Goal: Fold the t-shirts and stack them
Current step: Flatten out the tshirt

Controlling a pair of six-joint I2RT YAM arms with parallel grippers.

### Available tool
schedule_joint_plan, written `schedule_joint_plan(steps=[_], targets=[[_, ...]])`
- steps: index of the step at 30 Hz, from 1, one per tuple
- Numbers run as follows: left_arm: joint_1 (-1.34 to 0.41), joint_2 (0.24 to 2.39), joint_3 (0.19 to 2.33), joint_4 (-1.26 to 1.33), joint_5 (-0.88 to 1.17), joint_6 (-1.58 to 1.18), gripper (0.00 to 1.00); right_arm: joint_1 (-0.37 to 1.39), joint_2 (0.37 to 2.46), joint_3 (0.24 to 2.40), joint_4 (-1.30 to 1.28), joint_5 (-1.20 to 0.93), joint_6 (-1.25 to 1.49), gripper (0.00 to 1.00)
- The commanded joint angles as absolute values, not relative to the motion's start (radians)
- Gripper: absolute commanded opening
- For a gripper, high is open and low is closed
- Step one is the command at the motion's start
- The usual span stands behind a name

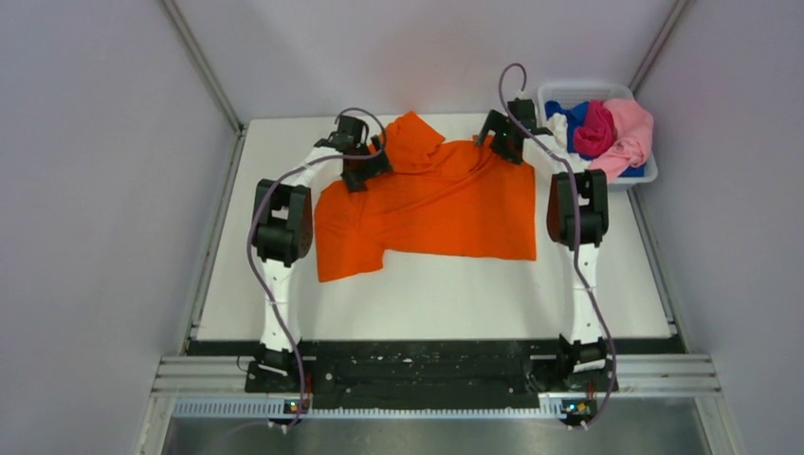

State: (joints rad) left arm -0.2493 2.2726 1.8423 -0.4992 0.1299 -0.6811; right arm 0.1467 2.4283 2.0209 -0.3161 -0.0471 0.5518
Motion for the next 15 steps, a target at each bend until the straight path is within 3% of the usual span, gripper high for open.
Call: schedule_joint_plan(steps=[1,9,12,15], targets=[[-0.271,2.043,1.692,-0.523,0.046,-0.642,0.96,0.161,2.277,1.934,-0.480,0.040,0.463,0.99],[-0.275,1.477,1.167,-0.611,-0.231,-0.700,0.97,0.195,1.625,1.232,-0.291,0.125,0.531,0.99],[-0.275,1.357,1.022,-0.696,-0.243,-0.735,0.97,0.197,1.426,0.940,-0.249,0.149,0.600,0.99],[-0.274,1.282,0.910,-0.747,-0.250,-0.775,0.97,0.196,1.279,0.799,-0.250,0.160,0.644,0.99]])
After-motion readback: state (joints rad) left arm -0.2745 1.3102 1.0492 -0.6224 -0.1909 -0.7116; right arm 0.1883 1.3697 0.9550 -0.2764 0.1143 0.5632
